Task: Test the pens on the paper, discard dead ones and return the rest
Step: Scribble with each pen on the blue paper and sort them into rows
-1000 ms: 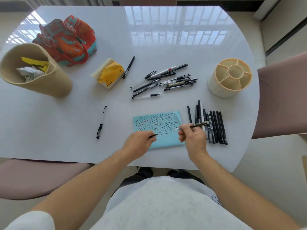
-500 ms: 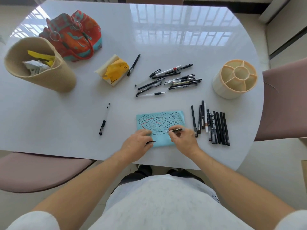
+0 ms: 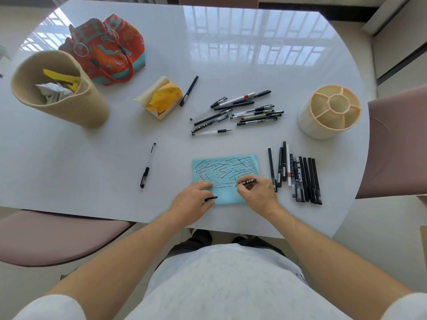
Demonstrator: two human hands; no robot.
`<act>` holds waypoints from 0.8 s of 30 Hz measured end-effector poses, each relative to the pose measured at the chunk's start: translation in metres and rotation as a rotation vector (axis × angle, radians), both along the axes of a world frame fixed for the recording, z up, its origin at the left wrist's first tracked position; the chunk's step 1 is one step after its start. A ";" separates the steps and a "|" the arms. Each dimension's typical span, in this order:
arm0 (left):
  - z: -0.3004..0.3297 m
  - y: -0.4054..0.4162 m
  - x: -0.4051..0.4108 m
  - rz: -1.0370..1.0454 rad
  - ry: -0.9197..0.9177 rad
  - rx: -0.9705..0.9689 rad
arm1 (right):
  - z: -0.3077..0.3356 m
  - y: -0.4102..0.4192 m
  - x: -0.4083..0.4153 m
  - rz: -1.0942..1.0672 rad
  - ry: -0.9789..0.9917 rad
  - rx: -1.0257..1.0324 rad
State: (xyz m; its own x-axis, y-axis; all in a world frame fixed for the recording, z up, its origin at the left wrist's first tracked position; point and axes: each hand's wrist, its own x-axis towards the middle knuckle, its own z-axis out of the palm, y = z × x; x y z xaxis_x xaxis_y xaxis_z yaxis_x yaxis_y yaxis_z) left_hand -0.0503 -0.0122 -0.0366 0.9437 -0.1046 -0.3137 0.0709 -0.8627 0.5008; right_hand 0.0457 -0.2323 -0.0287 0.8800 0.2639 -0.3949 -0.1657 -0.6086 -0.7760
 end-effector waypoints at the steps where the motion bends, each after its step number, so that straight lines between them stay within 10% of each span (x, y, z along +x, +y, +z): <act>1: 0.000 0.000 0.001 0.004 0.003 -0.002 | 0.002 -0.001 0.001 -0.069 0.040 0.060; 9: 0.012 -0.011 0.013 0.090 -0.036 -0.056 | 0.030 -0.011 -0.004 -0.205 0.258 0.486; 24: 0.040 -0.034 0.038 0.062 0.085 -0.173 | 0.025 -0.012 -0.015 -0.274 0.330 0.506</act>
State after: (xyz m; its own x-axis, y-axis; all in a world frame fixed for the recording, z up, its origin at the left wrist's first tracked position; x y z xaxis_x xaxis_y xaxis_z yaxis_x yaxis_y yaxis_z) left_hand -0.0124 -0.0465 0.0038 0.9210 -0.1061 -0.3748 0.1696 -0.7569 0.6311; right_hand 0.0302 -0.2439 -0.0042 0.7956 0.2718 -0.5414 -0.5409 -0.0840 -0.8369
